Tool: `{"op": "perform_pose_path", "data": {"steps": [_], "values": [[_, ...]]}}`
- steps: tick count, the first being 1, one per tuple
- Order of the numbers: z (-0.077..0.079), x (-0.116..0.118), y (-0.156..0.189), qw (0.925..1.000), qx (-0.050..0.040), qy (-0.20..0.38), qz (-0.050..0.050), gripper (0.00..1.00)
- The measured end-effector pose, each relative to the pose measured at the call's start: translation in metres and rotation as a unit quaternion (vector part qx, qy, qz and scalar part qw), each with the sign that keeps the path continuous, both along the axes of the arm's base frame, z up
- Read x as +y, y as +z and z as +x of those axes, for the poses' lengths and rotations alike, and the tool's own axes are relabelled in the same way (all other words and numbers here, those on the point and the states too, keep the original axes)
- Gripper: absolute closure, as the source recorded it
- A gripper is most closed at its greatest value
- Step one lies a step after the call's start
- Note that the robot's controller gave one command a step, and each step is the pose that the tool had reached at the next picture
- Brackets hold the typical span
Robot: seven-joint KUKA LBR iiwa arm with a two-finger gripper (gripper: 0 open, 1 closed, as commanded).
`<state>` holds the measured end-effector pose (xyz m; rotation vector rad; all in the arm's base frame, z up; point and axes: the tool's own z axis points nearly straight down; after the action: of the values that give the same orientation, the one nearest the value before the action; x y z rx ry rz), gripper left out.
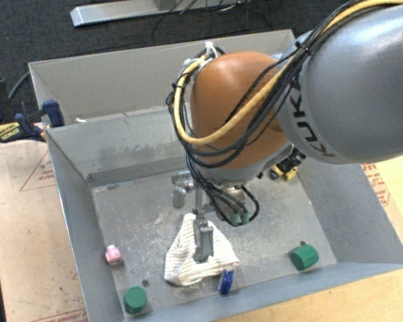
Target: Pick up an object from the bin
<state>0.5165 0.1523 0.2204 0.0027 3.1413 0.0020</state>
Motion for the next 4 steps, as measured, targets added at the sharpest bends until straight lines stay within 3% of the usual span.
{"op": "perform_pose_path", "data": {"steps": [1, 2, 3, 4], "values": [[0.000, 0.000, 0.000, 1.0000, 0.0000, 0.000, 0.000, 0.00], [-0.019, -0.022, -0.067, 0.9984, -0.0018, 0.056, 0.000, 0.00], [0.019, -0.041, -0.128, 0.9940, 0.0005, 0.110, 0.000, 0.00], [-0.014, -0.036, -0.150, 0.9783, -0.0036, 0.207, 0.001, 1.00]]}}
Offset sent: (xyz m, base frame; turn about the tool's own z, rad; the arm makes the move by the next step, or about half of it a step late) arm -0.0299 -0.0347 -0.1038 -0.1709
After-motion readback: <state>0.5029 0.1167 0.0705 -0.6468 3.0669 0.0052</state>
